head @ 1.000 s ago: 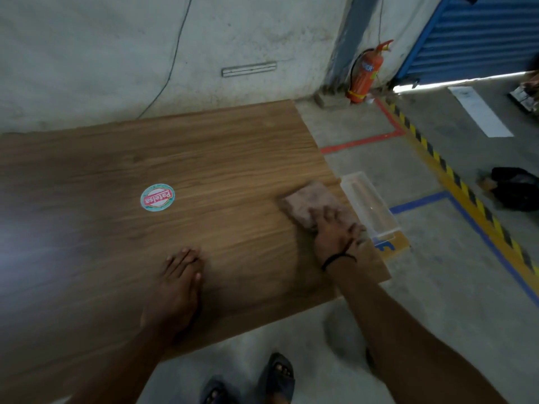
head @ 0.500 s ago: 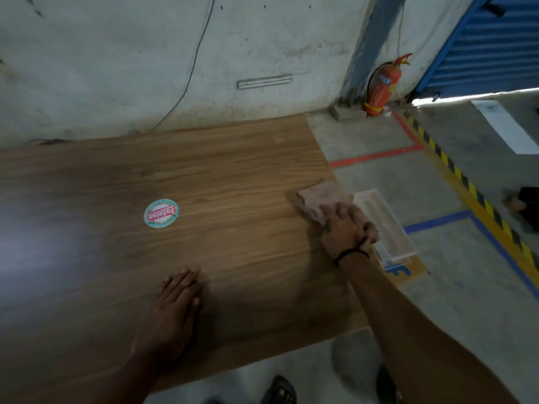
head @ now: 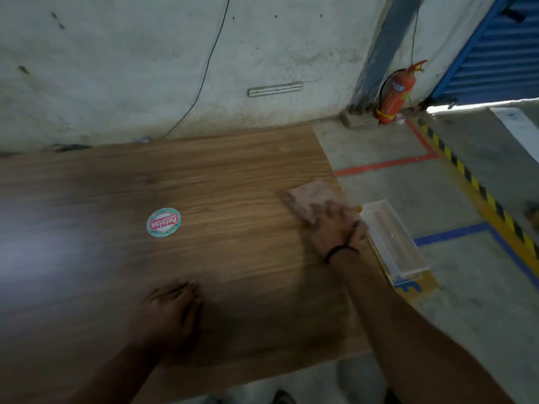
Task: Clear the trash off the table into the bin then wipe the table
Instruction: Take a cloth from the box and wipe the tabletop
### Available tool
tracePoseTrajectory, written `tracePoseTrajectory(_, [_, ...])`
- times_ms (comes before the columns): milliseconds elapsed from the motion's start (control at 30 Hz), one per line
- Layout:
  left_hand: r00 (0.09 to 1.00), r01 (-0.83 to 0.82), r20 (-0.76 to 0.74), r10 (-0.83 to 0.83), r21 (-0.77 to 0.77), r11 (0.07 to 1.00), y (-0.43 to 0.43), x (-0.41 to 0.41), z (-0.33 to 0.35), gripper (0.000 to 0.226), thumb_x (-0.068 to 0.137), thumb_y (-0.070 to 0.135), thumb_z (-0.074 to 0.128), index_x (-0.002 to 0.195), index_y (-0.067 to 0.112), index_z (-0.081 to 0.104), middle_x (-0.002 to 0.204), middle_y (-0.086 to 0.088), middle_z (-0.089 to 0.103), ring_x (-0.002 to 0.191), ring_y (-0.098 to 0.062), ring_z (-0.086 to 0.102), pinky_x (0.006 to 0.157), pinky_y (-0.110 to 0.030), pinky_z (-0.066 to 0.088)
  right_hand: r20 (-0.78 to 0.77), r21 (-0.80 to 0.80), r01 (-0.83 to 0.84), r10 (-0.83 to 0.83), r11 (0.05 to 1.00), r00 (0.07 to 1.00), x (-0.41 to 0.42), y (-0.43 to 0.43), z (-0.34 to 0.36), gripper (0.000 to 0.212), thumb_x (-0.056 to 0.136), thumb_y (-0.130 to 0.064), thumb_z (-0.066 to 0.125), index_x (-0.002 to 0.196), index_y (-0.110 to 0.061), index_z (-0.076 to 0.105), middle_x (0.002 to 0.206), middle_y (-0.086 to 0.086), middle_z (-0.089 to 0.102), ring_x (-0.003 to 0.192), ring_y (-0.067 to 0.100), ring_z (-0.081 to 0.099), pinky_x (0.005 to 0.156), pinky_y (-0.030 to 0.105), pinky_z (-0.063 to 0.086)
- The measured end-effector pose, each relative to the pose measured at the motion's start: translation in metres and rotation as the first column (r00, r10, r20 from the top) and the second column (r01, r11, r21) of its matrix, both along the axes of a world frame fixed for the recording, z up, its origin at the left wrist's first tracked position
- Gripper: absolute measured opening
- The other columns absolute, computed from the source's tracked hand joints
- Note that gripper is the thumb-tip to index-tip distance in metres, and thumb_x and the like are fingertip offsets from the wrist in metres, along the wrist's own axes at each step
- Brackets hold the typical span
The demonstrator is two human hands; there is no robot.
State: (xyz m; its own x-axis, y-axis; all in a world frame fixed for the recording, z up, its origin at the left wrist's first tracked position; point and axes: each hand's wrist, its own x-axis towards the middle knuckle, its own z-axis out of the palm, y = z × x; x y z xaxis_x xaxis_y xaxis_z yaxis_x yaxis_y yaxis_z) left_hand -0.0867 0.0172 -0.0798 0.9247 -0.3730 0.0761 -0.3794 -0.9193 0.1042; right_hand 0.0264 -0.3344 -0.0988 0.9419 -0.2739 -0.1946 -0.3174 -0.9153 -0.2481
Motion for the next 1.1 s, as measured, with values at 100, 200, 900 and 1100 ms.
tracePoseTrajectory(100, [0.998,-0.058,-0.021,0.058,0.005,0.998,-0.009,-0.001,0.009,0.051,0.086,0.045,0.038,0.084,0.015,0.078,0.079,-0.006,0.075,0.067,-0.028,0.072,0.059,-0.037,0.057,-0.049,-0.06,0.19,-0.193,0.98,0.98,0.012,-0.002,0.004,0.048,0.092,-0.041,0.035,0.138,-0.047,0.027,0.157,0.0,0.016,0.144,0.034,0.011,0.109,0.067,0.011])
tracePoseTrajectory(200, [0.998,-0.036,0.049,0.04,-0.083,0.996,-0.019,0.035,0.01,0.038,0.083,0.037,0.04,0.065,0.016,0.067,0.065,-0.007,0.067,0.059,-0.03,0.064,0.061,-0.034,0.051,-0.06,-0.071,-0.091,0.087,0.993,0.994,0.0,0.074,-0.002,0.062,0.086,-0.057,0.033,0.145,-0.043,0.021,0.159,0.003,0.016,0.145,0.038,0.01,0.109,0.068,0.009])
tracePoseTrajectory(900, [1.0,-0.022,-0.007,0.021,-0.241,0.97,-0.025,0.143,-0.039,0.029,0.087,0.031,0.045,0.101,0.015,0.064,0.126,-0.017,0.054,0.118,-0.038,0.048,0.105,-0.052,0.033,-0.052,-0.07,-0.239,0.235,0.969,0.97,0.031,0.126,0.012,0.072,0.076,-0.061,0.017,0.146,-0.048,0.015,0.162,-0.006,0.008,0.149,0.03,0.004,0.112,0.063,0.003])
tracePoseTrajectory(1100, [0.999,-0.019,-0.049,0.007,-0.254,0.967,-0.026,0.144,-0.037,0.031,0.088,0.032,0.039,0.103,0.018,0.063,0.133,-0.013,0.053,0.127,-0.033,0.044,0.111,-0.052,0.03,-0.058,-0.105,0.314,-0.321,0.943,0.945,0.093,0.028,0.011,0.055,0.093,-0.041,0.034,0.146,-0.046,0.019,0.162,-0.004,0.007,0.147,0.032,0.002,0.11,0.067,0.008])
